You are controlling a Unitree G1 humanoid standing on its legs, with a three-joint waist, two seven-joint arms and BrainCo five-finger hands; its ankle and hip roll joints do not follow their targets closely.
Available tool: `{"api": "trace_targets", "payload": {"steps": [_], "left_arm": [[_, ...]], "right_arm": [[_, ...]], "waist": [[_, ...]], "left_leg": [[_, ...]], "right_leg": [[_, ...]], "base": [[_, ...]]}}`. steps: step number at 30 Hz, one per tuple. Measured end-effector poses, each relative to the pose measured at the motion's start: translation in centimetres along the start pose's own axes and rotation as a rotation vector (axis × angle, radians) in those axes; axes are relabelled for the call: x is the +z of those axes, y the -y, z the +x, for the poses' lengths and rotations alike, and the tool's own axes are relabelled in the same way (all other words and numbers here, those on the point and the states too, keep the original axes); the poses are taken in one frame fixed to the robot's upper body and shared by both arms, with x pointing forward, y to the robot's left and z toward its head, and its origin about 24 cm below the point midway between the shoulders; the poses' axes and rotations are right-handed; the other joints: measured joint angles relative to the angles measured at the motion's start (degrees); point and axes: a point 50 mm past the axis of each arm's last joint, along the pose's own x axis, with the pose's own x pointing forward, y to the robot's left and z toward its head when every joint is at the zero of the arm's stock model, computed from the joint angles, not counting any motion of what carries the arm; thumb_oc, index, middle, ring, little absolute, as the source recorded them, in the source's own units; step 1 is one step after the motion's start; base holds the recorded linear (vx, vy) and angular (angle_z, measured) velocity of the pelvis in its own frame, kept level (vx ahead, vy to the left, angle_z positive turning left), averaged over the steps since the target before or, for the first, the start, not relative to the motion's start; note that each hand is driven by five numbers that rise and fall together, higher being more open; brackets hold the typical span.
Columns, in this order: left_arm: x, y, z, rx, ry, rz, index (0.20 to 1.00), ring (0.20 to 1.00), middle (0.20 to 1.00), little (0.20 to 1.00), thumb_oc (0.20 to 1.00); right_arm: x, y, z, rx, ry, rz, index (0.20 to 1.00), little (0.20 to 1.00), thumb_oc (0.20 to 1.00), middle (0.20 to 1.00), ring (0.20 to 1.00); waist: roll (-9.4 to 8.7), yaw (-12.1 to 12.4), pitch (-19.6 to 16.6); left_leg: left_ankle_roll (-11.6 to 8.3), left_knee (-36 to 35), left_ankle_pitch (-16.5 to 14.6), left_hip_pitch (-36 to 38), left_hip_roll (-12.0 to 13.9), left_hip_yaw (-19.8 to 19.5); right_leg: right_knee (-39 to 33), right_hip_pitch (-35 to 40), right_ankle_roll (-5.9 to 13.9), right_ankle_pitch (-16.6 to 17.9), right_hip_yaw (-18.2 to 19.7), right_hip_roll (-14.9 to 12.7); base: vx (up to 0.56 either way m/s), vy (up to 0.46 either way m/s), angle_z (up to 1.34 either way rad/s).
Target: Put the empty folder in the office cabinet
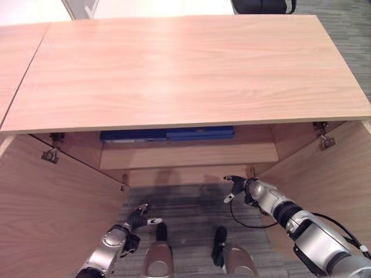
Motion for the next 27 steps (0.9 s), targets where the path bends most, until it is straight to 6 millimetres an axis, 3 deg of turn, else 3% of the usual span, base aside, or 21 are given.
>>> {"api": "trace_targets", "payload": {"steps": [1,2,3,4,6,7,8,10,11,13,16,20,24,27], "left_arm": [[0.2,0.6,0.5,-0.016,-0.006,-0.003,1.0,1.0,1.0,1.0,1.0],[0.1,1.1,0.9,-0.017,-0.012,-0.014,1.0,1.0,1.0,1.0,1.0],[-0.3,1.0,0.8,-0.007,-0.016,-0.019,1.0,1.0,1.0,1.0,1.0],[-1.3,0.8,0.4,0.01,-0.042,-0.026,1.0,1.0,1.0,1.0,1.0],[-3.1,0.7,0.0,0.033,-0.11,-0.025,1.0,1.0,1.0,1.0,1.0],[-4.2,1.2,0.1,0.038,-0.159,-0.045,1.0,1.0,1.0,1.0,1.0],[-5.2,1.6,-0.3,0.036,-0.19,-0.049,1.0,1.0,1.0,1.0,1.0],[-5.9,1.9,-0.7,0.036,-0.205,-0.054,1.0,1.0,1.0,1.0,1.0],[-5.8,2.7,-0.6,0.031,-0.191,-0.083,1.0,1.0,1.0,1.0,1.0],[-6.9,3.9,-1.2,0.015,-0.215,-0.106,1.0,1.0,1.0,1.0,1.0],[-8.0,4.1,-1.4,0.019,-0.259,-0.122,1.0,1.0,1.0,1.0,1.0],[-8.0,4.1,-1.3,0.024,-0.266,-0.122,1.0,1.0,1.0,1.0,1.0],[-7.7,4.3,-1.1,0.019,-0.251,-0.119,1.0,1.0,1.0,1.0,1.0],[-7.8,4.3,-1.2,0.015,-0.253,-0.113,1.0,1.0,1.0,1.0,1.0]], "right_arm": [[-2.1,-1.5,0.0,-0.007,-0.058,0.121,1.0,1.0,1.0,1.0,1.0],[-6.0,-6.2,-0.7,0.051,-0.202,0.275,1.0,1.0,1.0,1.0,1.0],[-7.0,-7.9,-1.2,0.064,-0.235,0.33,1.0,1.0,1.0,1.0,1.0],[-7.5,-9.2,-1.5,0.066,-0.259,0.374,1.0,1.0,1.0,1.0,1.0],[-8.0,-10.2,-1.8,0.013,-0.273,0.451,1.0,1.0,1.0,1.0,1.0],[-8.9,-11.1,-2.3,-0.022,-0.317,0.545,1.0,1.0,1.0,1.0,1.0],[-9.7,-12.2,-2.8,-0.005,-0.37,0.539,1.0,1.0,1.0,1.0,1.0],[-9.5,-12.9,-2.8,0.009,-0.376,0.518,1.0,1.0,1.0,1.0,1.0],[-11.5,-15.4,-4.5,-0.026,-0.452,0.671,1.0,1.0,1.0,1.0,1.0],[-12.8,-19.4,-6.5,0.078,-0.57,0.661,1.0,1.0,1.0,1.0,1.0],[-13.3,-19.6,-6.9,0.084,-0.588,0.634,1.0,1.0,1.0,1.0,1.0],[-12.7,-19.4,-6.4,0.095,-0.559,0.623,1.0,1.0,1.0,1.0,1.0],[-12.8,-18.8,-6.2,0.083,-0.555,0.623,1.0,1.0,1.0,1.0,1.0],[-12.9,-18.1,-6.0,0.065,-0.551,0.637,1.0,1.0,1.0,1.0,1.0]], "waist": [[0.09,0.02,-0.38],[-0.5,-0.53,-1.37],[-0.25,-0.39,-2.65],[-0.11,-0.76,-3.96],[0.04,-0.98,-4.59],[0.54,-2.05,-5.61],[0.55,-2.34,-7.1],[0.03,-2.13,-8.12],[0.23,-1.98,-8.8],[-0.64,-1.54,-11.82],[-1.03,-1.64,-12.7],[-0.09,-1.8,-12.79],[1.06,-1.7,-13.18],[1.97,-1.55,-12.51]], "left_leg": [[1.17,0.02,1.44,0.75,-0.25,3.79],[4.42,0.42,3.06,2.09,-0.54,10.69],[6.29,-0.63,1.5,2.77,-0.1,13.36],[6.43,-1.33,0.95,2.82,0.37,14.48],[4.72,-2.41,0.44,3.21,1.06,15.83],[4.33,-3.15,0.78,3.68,1.57,16.58],[3.91,-3.27,2.37,4.71,1.91,17.07],[3.19,-2.99,2.65,4.47,2.4,17.78],[1.04,-5.5,4.57,6.08,2.28,16.62],[0.29,-8.03,5.11,7.38,1.51,16.05],[0.25,-8.95,5.47,7.38,0.38,15.52],[0.6,-11.44,6.01,8.88,-1.9,13.62],[2.67,-13.3,5.34,9.4,-6.83,8.86],[4.24,-14.37,4.91,10.48,-9.68,6.34]], "right_leg": [[0.63,1.61,0.11,-0.84,-2.23,-1.25],[-0.22,5.02,0.63,-2.56,-5.47,-2.78],[0.17,5.38,0.23,-3.34,-6.2,-2.93],[1.09,4.89,0.14,-4.15,-6.9,-2.72],[3.06,4.14,-0.4,-5.37,-6.3,-2.5],[2.06,5.95,0.0,-5.15,-8.15,-2.46],[2.42,5.67,-0.05,-5.8,-8.54,-2.4],[3.59,4.89,-0.44,-6.67,-7.7,-2.25],[1.66,8.22,-0.34,-5.87,-10.46,-1.89],[0.86,8.74,0.24,-6.29,-11.13,-2.01],[0.06,9.33,0.79,-5.31,-11.77,-2.51],[-2.34,12.23,2.39,-4.19,-14.03,-3.47],[-0.48,15.35,4.84,-4.2,-19.42,-8.45],[5.64,15.67,5.37,-3.78,-18.53,-12.52]], "base": [[0.09,-0.024,1.23],[0.06,-0.01,1.13],[0.03,0.001,0.99],[0.13,0.034,0.11],[0.13,0.034,0.11],[0.0,0.0,0.46],[0.11,0.074,0.29],[0.13,0.136,0.06],[0.01,0.189,0.54],[0.0,0.159,0.37],[-0.01,0.245,0.07],[-0.01,0.238,0.3],[-0.02,0.312,0.76],[-0.06,0.081,0.74]]}}
